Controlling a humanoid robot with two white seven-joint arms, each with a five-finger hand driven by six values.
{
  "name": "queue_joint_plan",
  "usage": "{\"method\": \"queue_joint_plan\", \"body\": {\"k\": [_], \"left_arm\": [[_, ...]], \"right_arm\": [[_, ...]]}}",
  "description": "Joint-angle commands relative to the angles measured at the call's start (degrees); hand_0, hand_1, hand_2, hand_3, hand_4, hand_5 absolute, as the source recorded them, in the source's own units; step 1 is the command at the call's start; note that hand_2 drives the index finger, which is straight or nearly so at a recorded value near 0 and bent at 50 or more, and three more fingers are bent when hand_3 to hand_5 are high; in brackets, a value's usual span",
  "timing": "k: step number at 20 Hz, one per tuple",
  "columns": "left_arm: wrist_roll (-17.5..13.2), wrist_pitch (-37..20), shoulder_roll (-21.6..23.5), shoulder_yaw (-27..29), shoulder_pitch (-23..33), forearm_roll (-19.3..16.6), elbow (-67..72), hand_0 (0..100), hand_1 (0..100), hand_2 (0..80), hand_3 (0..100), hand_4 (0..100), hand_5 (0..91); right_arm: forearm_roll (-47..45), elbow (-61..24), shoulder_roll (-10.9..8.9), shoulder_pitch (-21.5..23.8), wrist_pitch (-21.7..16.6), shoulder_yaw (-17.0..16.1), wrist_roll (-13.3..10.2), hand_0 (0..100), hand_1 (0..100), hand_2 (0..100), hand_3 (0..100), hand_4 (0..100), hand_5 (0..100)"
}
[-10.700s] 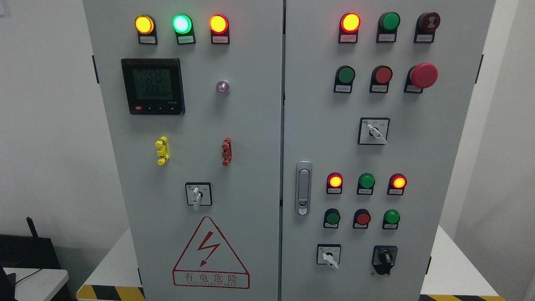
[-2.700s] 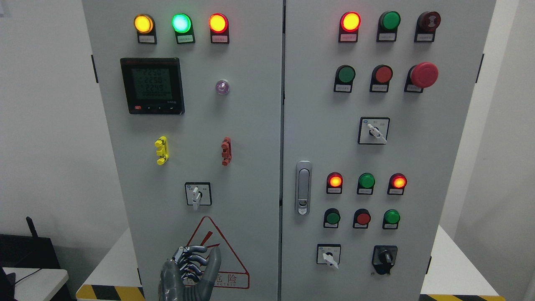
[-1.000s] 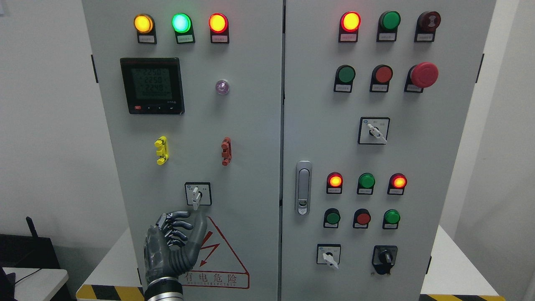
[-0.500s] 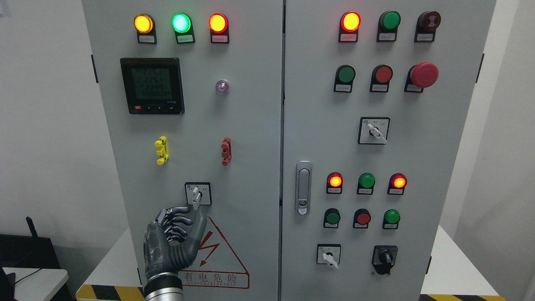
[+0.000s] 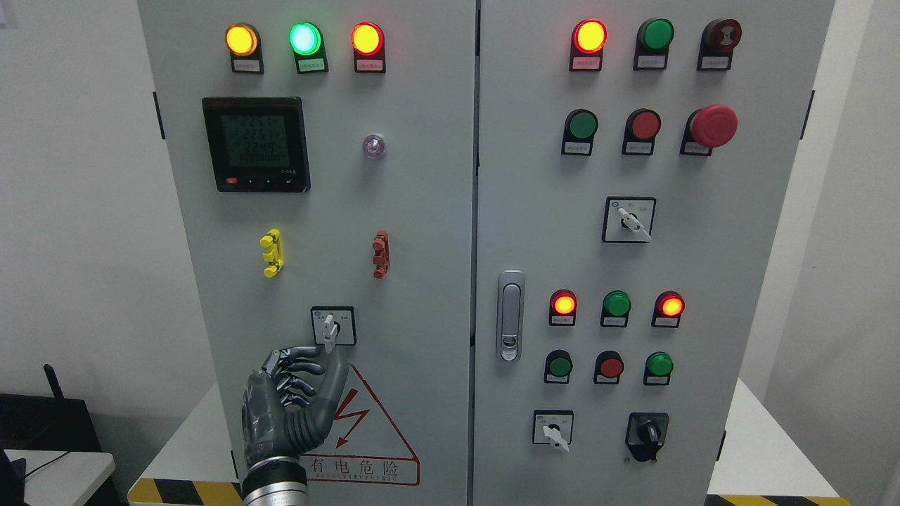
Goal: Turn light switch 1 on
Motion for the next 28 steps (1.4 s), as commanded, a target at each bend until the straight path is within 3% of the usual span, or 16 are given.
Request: {"method": "queue_joint_plan", "body": {"k": [1, 6, 28], "left_arm": [[-0.3, 0.5, 0.0, 0.1, -0.7, 0.0, -0.2, 16, 51, 45.5, 66, 80, 75.3], [-1.7, 1.0, 0.0, 0.0, -1.1, 0.1, -0.3, 16, 51, 46.4, 66, 80, 75.8], [-2.7, 2.4, 0.0, 0.5, -2.0, 0.0, -0.9, 20, 51, 48.8, 68, 83, 77.6]], "right_arm": [[-1.5, 0.1, 0.00, 0.0, 0.0, 1.1, 0.0, 12, 39, 0, 0, 0, 0], [-1.5, 0.0, 0.00, 0.0, 0.0, 1.1, 0.0, 12, 39, 0, 0, 0, 0], [-1.5, 0.0, 0.00, 0.0, 0.0, 1.1, 0.0, 12, 39, 0, 0, 0, 0]]}}
